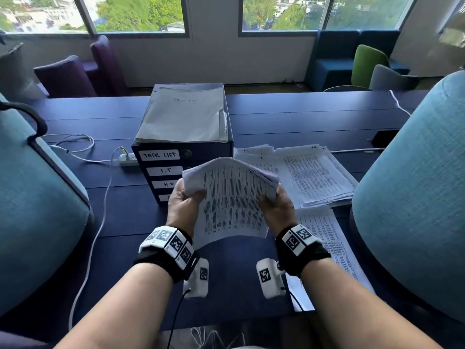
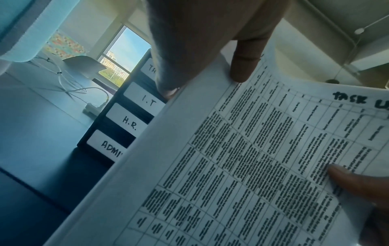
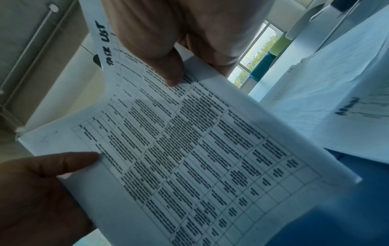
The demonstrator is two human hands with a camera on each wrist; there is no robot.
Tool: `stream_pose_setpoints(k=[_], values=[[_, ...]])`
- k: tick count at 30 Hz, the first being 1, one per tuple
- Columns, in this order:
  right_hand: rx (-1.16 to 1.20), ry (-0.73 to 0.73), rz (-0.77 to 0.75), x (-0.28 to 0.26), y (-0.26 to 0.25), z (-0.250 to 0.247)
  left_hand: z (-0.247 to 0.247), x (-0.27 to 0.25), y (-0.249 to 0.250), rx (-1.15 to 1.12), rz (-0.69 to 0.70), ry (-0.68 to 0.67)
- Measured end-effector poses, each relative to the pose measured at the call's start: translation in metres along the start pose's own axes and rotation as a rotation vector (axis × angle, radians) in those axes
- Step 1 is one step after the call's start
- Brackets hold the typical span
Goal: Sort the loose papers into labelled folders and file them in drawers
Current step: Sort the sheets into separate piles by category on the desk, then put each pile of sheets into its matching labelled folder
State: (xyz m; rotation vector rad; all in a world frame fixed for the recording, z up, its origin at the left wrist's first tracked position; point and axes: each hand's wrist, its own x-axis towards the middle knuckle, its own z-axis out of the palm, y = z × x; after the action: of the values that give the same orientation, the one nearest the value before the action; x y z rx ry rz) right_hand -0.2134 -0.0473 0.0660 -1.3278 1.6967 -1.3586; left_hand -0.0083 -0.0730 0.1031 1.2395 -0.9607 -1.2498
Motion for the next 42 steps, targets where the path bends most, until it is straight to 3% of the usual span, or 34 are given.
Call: stream_pose_setpoints(k=[7,11,14,16,18,21,27,30,39,42], values=[[-0.122,-0.094,0.091,-0.018,0.027,0.003,-0.008,-0.006,-0.033,0.120,-0.178,0.023],[-0.007,-0.009,0.014,-0.003,0.009,-0.006,-0.001,0.009,-0.006,0.079,-0.108,0.010],[0.054,-0.067,-0.055,0.010,-0.002,-0.015,0.004,0.027,0.020,-0.052,-0.043,-0.005],[0.047,-0.136,-0.037,0.011,0.004,-0.017,0.007,0.035,0.032,-0.125,-0.040,-0.046],[0.020,-0.112,0.024,0.009,0.014,-0.017,0.009,0.042,0.038,-0.113,-0.038,-0.109],[0.054,-0.014,0.143,0.010,0.024,-0.024,0.015,0.056,0.036,0.152,0.046,-0.129],[0.151,0.083,0.306,0.011,0.049,-0.050,0.028,0.081,0.032,0.899,0.464,0.037],[0.191,0.125,0.342,0.011,0.060,-0.062,0.032,0.091,0.026,1.023,0.542,0.070],[0.215,0.103,0.342,0.019,0.069,-0.071,0.052,0.123,0.023,1.333,0.518,0.014],[0.241,0.100,0.341,0.023,0.067,-0.073,0.051,0.129,0.023,1.344,0.611,0.058]])
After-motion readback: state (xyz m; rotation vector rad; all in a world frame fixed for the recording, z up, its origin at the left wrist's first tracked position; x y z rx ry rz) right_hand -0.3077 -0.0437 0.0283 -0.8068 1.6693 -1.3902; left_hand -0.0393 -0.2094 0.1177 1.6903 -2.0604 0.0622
